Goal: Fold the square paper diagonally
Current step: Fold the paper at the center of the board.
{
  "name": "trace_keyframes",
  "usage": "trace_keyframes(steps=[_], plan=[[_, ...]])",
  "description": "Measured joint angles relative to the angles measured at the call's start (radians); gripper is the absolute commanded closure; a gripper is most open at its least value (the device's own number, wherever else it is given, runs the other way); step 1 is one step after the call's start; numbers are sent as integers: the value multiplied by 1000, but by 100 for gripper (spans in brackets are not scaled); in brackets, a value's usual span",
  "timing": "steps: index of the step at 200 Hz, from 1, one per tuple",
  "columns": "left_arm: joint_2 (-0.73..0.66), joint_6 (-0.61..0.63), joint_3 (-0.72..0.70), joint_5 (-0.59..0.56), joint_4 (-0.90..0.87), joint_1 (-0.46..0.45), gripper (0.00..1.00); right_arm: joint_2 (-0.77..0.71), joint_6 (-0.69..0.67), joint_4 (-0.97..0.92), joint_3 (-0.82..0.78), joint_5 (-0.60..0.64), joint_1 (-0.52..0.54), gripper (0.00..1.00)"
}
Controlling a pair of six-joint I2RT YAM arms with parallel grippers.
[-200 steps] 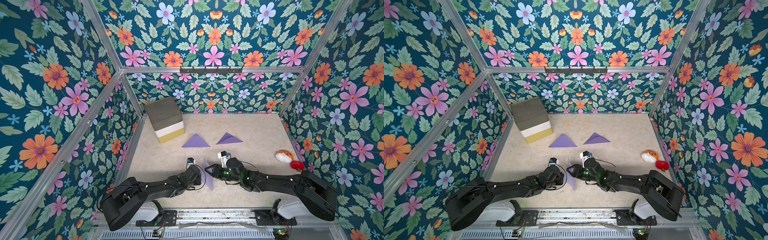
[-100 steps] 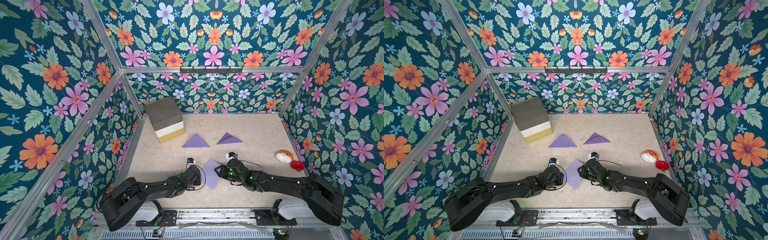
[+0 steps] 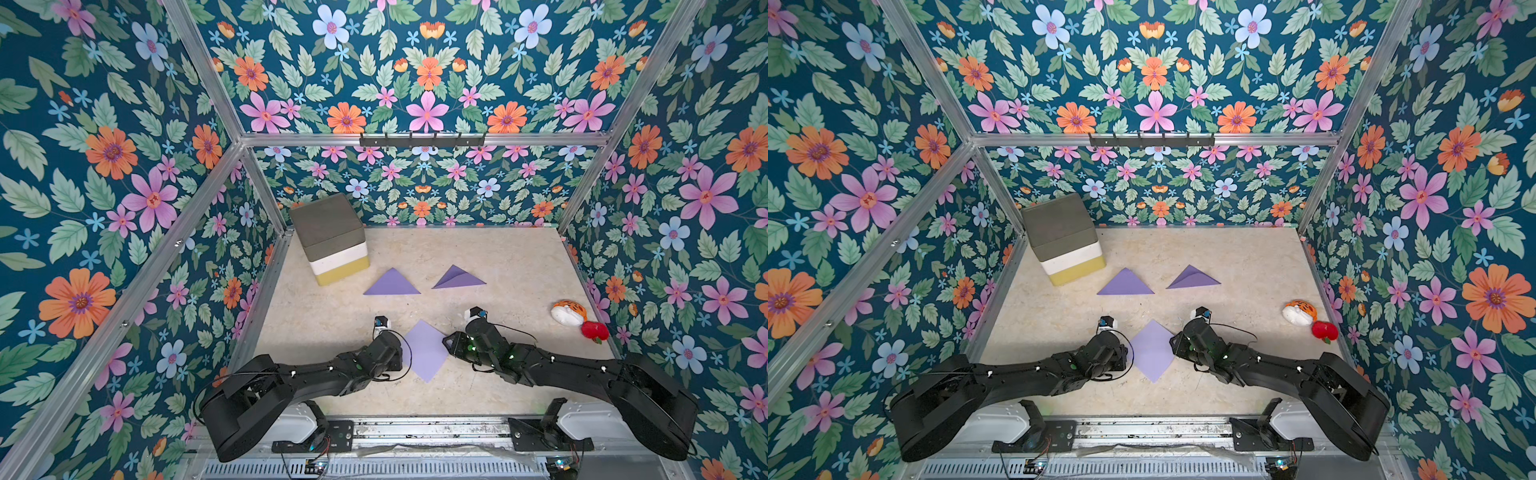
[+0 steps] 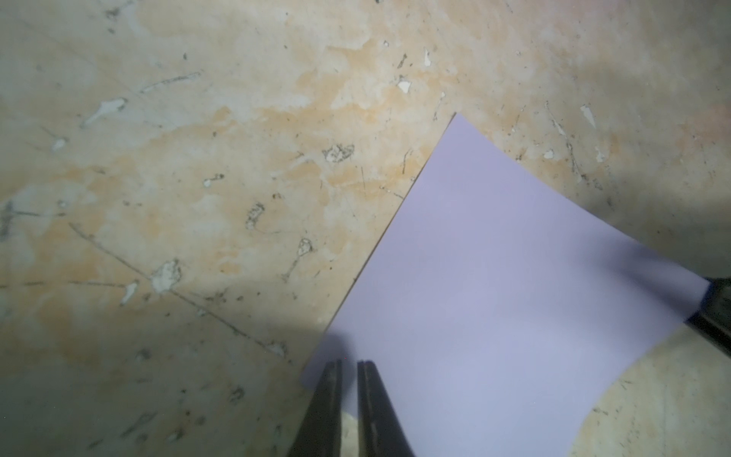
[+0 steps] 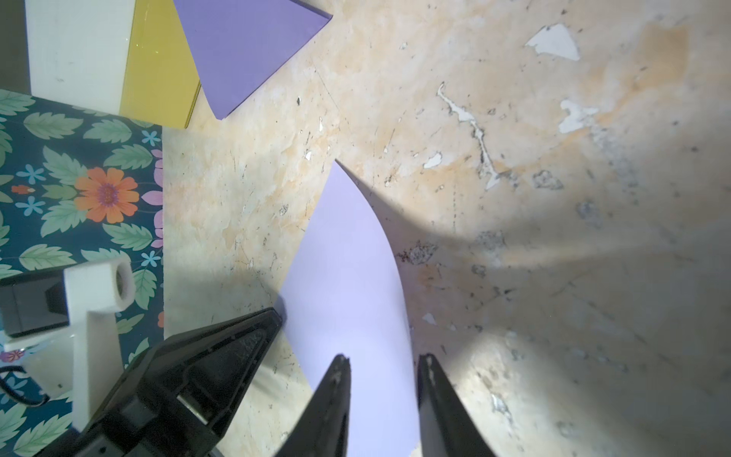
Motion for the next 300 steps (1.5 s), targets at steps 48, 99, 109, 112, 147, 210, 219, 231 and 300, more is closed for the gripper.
trace_keyframes(steps=[48, 99, 109, 112, 147, 210, 219, 231, 300], plan=[[0, 0, 0, -3, -1, -2, 84, 18, -17, 23, -4, -21, -23, 69], [1, 0, 0, -9, -1, -6, 84, 63, -38, 22, 9, -20, -31, 75], [0, 0, 0, -9, -1, -6, 84, 67, -41, 23, 12, -19, -31, 77], [0, 0, 0, -9, -1, -6, 84, 69, -42, 24, 12, -19, -31, 78], [-6, 0, -2, -14, -8, -9, 84, 71, -51, 19, 12, 0, -33, 81], [-6, 4, -13, -24, 13, -13, 88, 72, -80, -31, 41, 20, -35, 100], [2, 4, -13, -20, 29, -13, 89, 69, -92, -50, 50, 27, -35, 100], [13, 4, -13, -3, 55, -11, 91, 51, -97, -76, 57, 35, -35, 100], [170, -31, -13, 215, 353, -20, 100, -111, -100, -240, 53, 99, -35, 100]])
